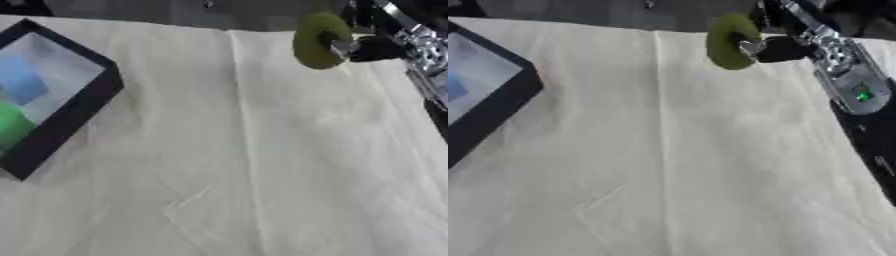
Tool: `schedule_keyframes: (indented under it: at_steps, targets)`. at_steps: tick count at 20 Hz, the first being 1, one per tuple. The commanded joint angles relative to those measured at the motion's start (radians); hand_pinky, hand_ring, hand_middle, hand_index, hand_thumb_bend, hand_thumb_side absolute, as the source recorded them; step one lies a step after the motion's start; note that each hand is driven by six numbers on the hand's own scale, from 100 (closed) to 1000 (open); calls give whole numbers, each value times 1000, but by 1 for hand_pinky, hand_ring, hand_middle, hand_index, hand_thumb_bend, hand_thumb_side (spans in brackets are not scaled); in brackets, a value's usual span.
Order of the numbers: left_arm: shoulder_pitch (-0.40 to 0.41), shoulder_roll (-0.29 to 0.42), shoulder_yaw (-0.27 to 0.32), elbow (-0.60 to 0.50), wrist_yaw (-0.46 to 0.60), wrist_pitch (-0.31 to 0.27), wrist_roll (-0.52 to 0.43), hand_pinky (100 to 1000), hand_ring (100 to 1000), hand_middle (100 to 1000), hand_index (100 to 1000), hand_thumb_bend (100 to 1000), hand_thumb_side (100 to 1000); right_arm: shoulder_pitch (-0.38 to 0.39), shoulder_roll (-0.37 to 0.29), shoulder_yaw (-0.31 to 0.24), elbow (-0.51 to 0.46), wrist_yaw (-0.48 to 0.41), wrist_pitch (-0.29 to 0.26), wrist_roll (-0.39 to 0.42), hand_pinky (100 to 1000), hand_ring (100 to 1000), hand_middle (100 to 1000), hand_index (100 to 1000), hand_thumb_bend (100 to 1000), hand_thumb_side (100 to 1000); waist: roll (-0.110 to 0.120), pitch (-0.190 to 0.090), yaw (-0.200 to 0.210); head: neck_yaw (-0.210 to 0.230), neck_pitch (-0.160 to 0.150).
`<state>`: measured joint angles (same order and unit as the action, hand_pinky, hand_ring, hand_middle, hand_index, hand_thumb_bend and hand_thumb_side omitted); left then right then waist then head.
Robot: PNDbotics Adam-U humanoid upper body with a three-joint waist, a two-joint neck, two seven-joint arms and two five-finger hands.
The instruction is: Pick up the objects with one hand, pass them to the other hand, and then place them into the box on the other side of the table.
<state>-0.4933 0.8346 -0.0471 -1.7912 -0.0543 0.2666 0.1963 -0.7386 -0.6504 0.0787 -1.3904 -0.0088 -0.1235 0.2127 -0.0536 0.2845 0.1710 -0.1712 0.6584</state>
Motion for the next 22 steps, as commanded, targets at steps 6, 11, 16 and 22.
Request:
schedule_keyframes:
  at_steps: [6, 11, 16, 22]
  targets:
    - [-4, 45, 5, -52, 2, -6, -7, 745, 644, 611, 673, 417, 414, -15, 95, -30, -47, 17, 44, -8, 621, 501, 317, 427, 243, 100, 7, -34, -7, 20, 12]
    - [-2, 49, 3, -64, 7, -5, -7, 744, 643, 611, 673, 417, 411, -3, 167, -33, -50, 4, 66, -6, 617, 497, 300, 420, 216, 100, 8, -45, -13, 26, 21]
    - [-8, 49, -1, -76, 12, -7, -11, 742, 640, 609, 673, 417, 409, 10, 221, -35, -53, 2, 73, -2, 614, 496, 303, 423, 197, 100, 10, -52, -16, 29, 27]
    - [-30, 47, -15, -118, 24, -9, -31, 741, 639, 610, 675, 416, 410, 23, 277, -31, -64, 16, 75, 7, 614, 496, 306, 425, 188, 100, 12, -58, -18, 33, 36]
